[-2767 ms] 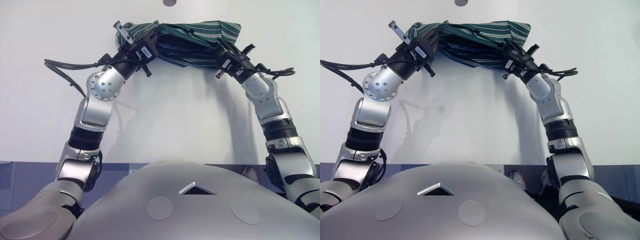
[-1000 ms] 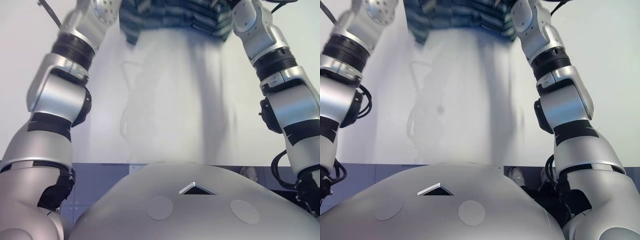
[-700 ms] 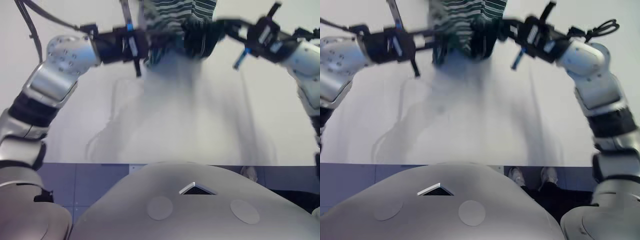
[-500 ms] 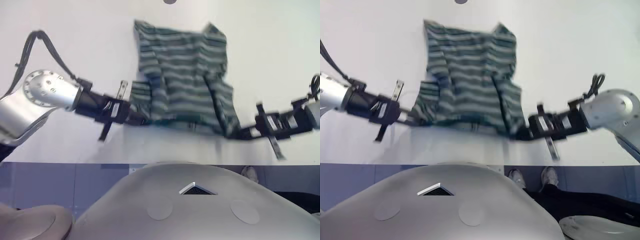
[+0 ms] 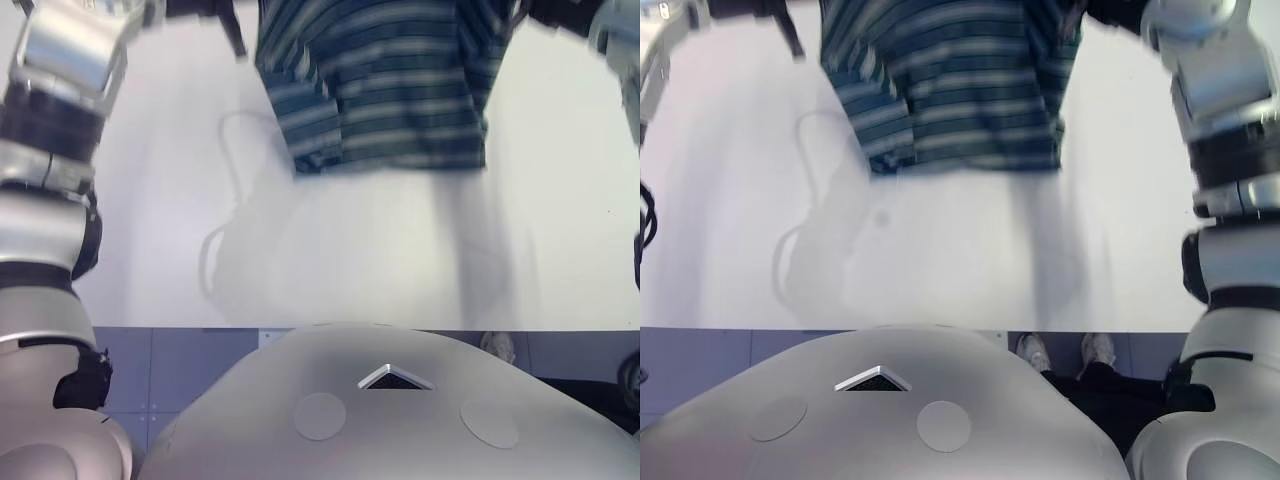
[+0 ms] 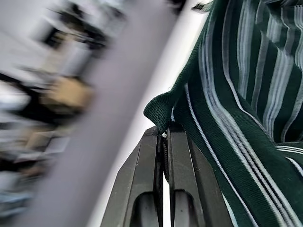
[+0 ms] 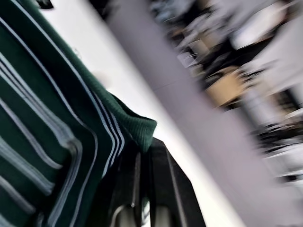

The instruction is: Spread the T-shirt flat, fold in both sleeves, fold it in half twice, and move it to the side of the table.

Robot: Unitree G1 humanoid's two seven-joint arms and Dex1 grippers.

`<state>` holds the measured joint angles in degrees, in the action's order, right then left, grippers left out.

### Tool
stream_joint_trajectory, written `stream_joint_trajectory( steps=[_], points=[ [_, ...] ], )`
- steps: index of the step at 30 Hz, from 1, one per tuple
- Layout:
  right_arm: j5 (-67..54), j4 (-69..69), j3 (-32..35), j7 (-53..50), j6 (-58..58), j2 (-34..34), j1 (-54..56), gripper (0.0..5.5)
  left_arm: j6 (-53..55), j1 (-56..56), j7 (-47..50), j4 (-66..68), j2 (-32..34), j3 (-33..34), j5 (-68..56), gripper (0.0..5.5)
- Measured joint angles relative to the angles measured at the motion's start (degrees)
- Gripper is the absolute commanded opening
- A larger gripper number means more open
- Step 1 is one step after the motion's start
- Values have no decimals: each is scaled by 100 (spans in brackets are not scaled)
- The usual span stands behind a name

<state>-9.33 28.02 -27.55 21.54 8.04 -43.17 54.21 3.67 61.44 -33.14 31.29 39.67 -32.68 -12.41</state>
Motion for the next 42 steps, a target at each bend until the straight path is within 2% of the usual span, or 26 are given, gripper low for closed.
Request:
stream_joint_trajectory(
  steps=[2, 4, 6, 8, 10, 13, 15, 18, 21, 26, 28, 31, 35, 37, 39, 40, 42],
  points=[
    [889, 546, -16, -984, -909, 178, 893, 4, -849, 1083, 985, 1011, -233, -35, 736, 0],
    [1917, 594, -5, -1882, -2197, 112, 1309, 4, -2007, 1785, 1819, 1636, -228, -16, 1468, 0],
    [2655, 476, -118, -2071, -3519, -8, 1212, 4, -3312, 1892, 1975, 2015, -157, 5, 1985, 0],
    [2880, 196, -620, -1191, -4453, -145, 225, 4, -4180, 1052, 965, 2267, -161, -172, 2104, 0],
    [2614, -164, -1085, 36, -4498, -366, -938, 4, -4209, -279, -596, 2122, -156, -424, 1779, 0],
    [1940, -1086, -1369, 1461, -4043, -748, -1864, 4, -3485, -1634, -2317, 797, 14, -682, 885, 0],
    [1262, -2034, -1489, 2586, -3447, -1280, -2501, 4, -2594, -2359, -3377, -489, 407, -750, 124, 0],
    [155, -3403, -1477, 3816, -2315, -2031, -3263, 4, -1159, -3121, -4258, -2316, 1118, -636, -821, 0],
    [-968, -4497, -1075, 4481, -1243, -3017, -4305, 4, 24, -4268, -4557, -3993, 2065, -364, -1441, 0],
    [-2318, -5036, -114, 4433, -670, -4157, -5964, 4, 956, -6215, -3971, -5911, 2818, 326, -2432, 0],
    [-2490, -5243, 260, 4014, -309, -3916, -6194, 50, 1330, -6822, -3133, -6387, 2509, 611, -2884, 46],
    [-3104, -5766, 758, 3862, 466, -3736, -6139, 110, 1854, -6912, -2369, -6580, 2010, 1244, -3734, 103],
    [-3751, -5720, 1514, 4406, 1232, -3821, -6120, 198, 2365, -6835, -2301, -6724, 2014, 1888, -4161, 182],
    [-3754, -5526, 1808, 4728, 1313, -3841, -6137, 224, 2588, -6969, -2382, -6934, 2054, 2098, -4424, 216],
    [-3174, -5181, 1958, 4616, 1140, -3629, -6071, 224, 2600, -6889, -1926, -6965, 1686, 2262, -4383, 255],
    [-2631, -4918, 1930, 4361, 920, -3368, -5935, 224, 2474, -6690, -1434, -6752, 1278, 2222, -3860, 266],
    [-1880, -4615, 1813, 4002, 526, -3018, -5863, 224, 2189, -6423, -834, -6273, 871, 2099, -2933, 266]
  ],
)
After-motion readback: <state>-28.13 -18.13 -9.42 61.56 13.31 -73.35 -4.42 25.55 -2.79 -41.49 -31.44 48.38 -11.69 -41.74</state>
